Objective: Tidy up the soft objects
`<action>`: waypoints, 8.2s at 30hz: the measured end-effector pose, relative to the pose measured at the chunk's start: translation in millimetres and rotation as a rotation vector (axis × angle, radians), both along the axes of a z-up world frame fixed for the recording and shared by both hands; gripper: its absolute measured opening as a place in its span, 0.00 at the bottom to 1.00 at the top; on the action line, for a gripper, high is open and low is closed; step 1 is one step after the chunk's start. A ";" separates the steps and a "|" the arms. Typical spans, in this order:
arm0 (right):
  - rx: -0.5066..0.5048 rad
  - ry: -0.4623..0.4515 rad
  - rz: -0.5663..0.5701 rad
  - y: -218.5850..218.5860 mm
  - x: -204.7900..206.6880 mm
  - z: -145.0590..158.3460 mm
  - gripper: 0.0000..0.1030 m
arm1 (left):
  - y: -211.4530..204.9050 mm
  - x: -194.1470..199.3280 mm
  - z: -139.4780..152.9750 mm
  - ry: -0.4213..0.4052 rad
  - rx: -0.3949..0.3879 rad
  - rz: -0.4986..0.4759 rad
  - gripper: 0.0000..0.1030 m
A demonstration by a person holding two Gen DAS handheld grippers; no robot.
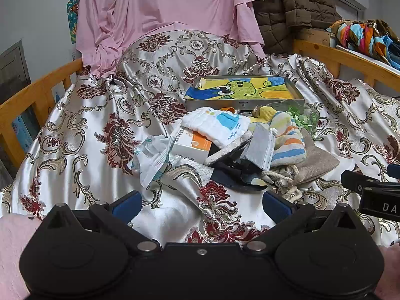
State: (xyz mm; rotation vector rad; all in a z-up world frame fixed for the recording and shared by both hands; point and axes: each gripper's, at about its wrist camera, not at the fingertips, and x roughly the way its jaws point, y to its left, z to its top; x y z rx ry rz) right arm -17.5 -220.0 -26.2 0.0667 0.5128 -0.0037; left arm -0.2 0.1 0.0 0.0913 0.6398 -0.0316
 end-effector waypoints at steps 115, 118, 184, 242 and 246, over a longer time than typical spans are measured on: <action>-0.410 -0.109 0.519 34.9 97.8 -31.0 0.11 | -49.7 136.0 9.4 0.214 -0.012 -0.334 0.07; -0.404 -0.176 0.499 30.9 85.9 -18.5 0.11 | -44.5 126.8 25.9 0.164 -0.022 -0.311 0.06; -0.181 0.054 0.259 -79.7 386.7 0.9 0.62 | -134.1 430.5 -63.3 0.095 -0.078 -0.362 0.27; -0.092 -0.304 0.110 -29.1 24.5 106.5 1.00 | -5.4 52.4 84.3 -0.329 -0.164 -0.306 0.94; -0.066 -0.270 0.083 -30.2 16.2 92.9 1.00 | 8.2 42.7 67.0 -0.285 -0.156 -0.282 0.94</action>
